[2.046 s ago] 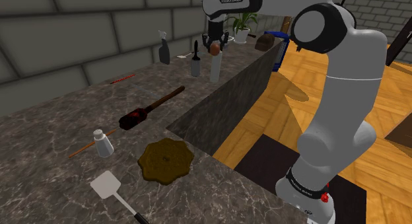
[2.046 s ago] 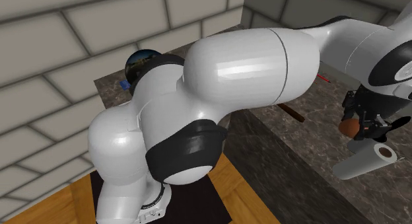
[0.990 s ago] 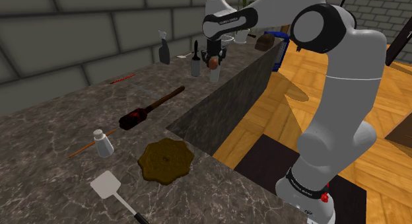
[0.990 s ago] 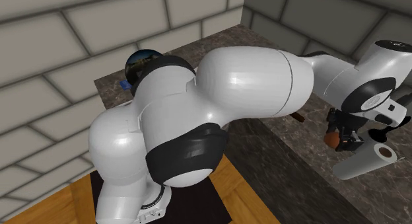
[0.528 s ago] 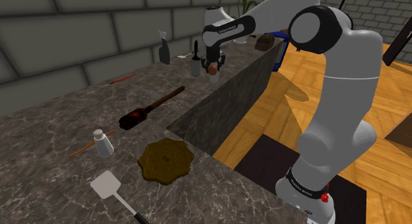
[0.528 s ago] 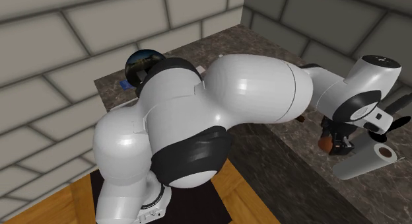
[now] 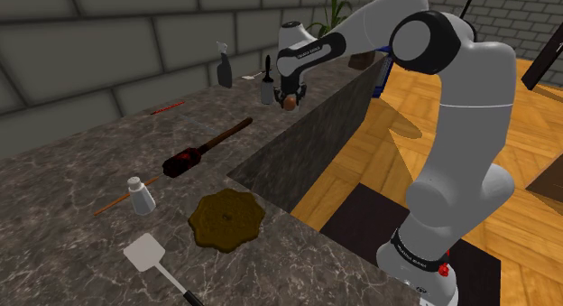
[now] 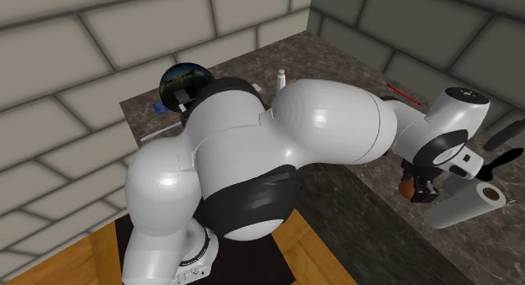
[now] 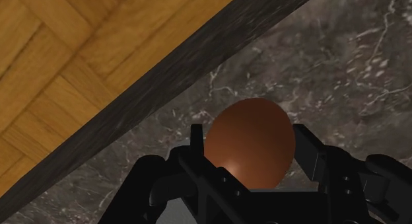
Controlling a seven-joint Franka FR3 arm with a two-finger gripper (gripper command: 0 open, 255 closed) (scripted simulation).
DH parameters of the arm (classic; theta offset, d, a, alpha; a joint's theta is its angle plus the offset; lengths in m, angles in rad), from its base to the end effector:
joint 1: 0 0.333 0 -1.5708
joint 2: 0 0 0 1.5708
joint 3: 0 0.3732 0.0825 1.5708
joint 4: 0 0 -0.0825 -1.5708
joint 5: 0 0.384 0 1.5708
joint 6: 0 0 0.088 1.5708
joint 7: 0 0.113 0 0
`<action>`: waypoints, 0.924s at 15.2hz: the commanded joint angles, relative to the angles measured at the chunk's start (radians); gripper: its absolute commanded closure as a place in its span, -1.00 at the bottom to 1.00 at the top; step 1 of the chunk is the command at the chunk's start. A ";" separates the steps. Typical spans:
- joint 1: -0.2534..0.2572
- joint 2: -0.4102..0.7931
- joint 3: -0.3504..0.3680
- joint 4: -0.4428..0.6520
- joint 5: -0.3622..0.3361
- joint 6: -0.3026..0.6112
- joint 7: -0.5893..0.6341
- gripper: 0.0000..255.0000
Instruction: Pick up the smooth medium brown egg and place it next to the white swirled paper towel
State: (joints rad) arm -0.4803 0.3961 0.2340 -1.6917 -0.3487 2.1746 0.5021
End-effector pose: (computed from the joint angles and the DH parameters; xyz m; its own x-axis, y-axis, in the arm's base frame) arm 0.6624 -0.2032 0.4297 0.8273 -0.5334 0.1760 -0.5579 -0.8168 0.1468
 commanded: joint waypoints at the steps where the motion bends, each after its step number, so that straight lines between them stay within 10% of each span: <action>1: 0.000 0.010 -0.003 -0.013 -0.007 0.023 0.007 1.00; 14: 0.005 0.050 -0.013 -0.044 -0.031 0.091 0.033 1.00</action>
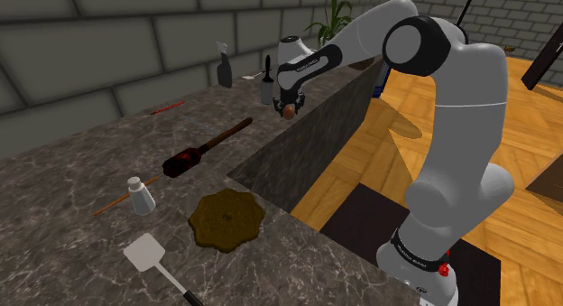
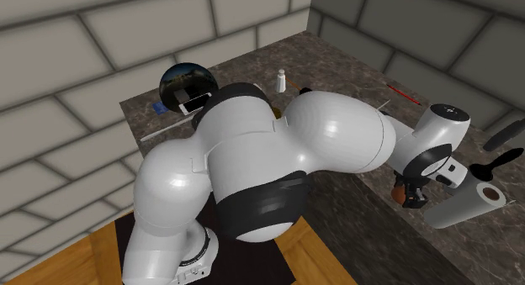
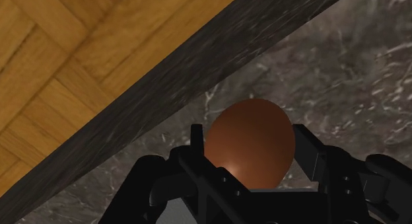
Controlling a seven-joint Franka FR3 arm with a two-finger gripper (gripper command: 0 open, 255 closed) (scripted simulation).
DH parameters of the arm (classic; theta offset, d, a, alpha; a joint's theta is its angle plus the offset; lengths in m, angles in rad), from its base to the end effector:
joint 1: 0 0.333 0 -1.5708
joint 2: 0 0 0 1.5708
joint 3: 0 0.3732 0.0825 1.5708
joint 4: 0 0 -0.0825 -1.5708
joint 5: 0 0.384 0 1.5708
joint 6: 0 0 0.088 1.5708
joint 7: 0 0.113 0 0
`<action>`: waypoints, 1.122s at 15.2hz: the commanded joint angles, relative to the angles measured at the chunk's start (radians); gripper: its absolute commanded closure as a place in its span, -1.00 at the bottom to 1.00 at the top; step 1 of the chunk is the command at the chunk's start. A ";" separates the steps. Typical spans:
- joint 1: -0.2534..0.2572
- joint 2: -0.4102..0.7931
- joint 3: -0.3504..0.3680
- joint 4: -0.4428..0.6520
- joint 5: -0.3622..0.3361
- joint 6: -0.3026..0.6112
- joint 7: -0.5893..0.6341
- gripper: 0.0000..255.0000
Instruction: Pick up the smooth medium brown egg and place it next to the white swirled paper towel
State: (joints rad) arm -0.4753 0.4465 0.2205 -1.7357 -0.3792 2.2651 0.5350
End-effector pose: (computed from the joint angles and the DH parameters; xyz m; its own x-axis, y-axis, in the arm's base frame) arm 0.6645 -0.2048 0.3829 0.8274 -0.5333 0.1763 -0.5578 -0.8169 0.1466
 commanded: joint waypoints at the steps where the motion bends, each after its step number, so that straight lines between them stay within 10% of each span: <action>1: 0.000 0.000 0.000 0.000 0.000 0.000 0.000 1.00; 2: 0.000 0.000 0.000 0.000 0.000 0.000 0.000 -1.00; 17: 0.002 -0.072 0.019 0.019 0.032 -0.090 -0.019 -1.00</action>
State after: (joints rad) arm -0.4731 0.3740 0.2394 -1.7171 -0.3476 2.1760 0.5164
